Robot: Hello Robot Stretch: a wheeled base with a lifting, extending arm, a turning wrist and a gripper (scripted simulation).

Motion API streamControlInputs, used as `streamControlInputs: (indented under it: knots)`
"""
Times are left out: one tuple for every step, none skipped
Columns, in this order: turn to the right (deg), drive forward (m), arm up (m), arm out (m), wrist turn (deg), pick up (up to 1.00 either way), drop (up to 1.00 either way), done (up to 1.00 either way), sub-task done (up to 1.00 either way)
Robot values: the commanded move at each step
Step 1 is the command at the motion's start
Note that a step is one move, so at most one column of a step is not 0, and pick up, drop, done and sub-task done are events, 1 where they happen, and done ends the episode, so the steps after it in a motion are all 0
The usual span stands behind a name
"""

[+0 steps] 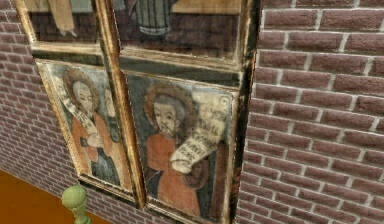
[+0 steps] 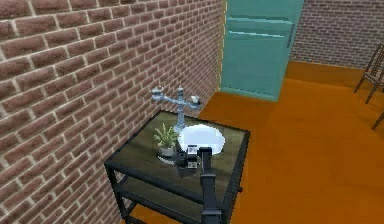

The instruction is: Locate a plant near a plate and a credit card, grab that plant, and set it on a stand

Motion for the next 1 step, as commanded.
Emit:
streamControlInputs:
  knots:
    - [0.0, 0.00, 0.36, 0.00, 0.0, 0.00, 0.00, 0.00, 0.00]
